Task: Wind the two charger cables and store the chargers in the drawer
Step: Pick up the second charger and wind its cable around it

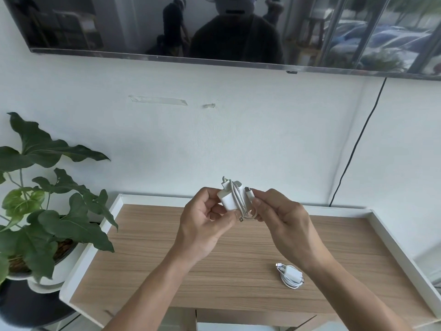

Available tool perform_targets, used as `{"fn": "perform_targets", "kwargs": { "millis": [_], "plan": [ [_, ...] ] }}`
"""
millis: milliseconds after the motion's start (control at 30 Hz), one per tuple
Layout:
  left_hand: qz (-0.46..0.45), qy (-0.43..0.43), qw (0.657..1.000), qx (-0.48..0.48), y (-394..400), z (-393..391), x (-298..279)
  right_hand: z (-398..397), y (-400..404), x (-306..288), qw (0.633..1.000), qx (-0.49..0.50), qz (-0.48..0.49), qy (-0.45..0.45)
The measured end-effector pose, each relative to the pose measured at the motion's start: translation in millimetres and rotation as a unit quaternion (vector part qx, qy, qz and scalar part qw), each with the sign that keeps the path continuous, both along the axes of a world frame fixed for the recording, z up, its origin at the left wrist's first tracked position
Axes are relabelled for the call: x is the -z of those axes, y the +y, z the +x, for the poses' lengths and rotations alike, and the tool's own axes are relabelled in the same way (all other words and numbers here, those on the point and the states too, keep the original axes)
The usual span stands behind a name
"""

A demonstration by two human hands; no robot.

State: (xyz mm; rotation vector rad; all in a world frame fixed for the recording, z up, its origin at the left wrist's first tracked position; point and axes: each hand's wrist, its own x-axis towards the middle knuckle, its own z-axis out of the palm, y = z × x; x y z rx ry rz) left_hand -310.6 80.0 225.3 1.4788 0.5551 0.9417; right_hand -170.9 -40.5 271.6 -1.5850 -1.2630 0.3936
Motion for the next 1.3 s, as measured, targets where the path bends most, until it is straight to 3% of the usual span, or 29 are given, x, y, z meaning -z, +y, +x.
{"fn": "perform_targets", "kwargs": {
  "millis": [167, 333, 633, 967, 1300],
  "plan": [
    [-0.004, -0.016, 1.000, -0.003, -1.2, -1.2, -8.2, -5.2, 2.9, -4.8, 0.999, 0.001, -0.006, -0.036],
    [-0.004, -0.012, 1.000, 0.016, 0.0, -8.0, -19.7, -8.5, 3.4, -8.2, 0.999, 0.018, 0.008, 0.033],
    [-0.021, -0.037, 0.999, 0.031, -4.9, -11.4, -33.8, -16.9, 9.5, -15.7, 0.989, 0.079, 0.082, -0.095],
    [-0.025, -0.022, 0.999, 0.031, 1.3, -12.1, -41.3, -19.6, 11.5, -2.4, 0.981, 0.082, 0.117, -0.134],
    [-0.032, -0.019, 0.998, 0.045, 5.0, -13.9, -43.9, -18.4, 7.6, -8.2, 0.986, 0.058, 0.085, -0.130]
  ]
}}
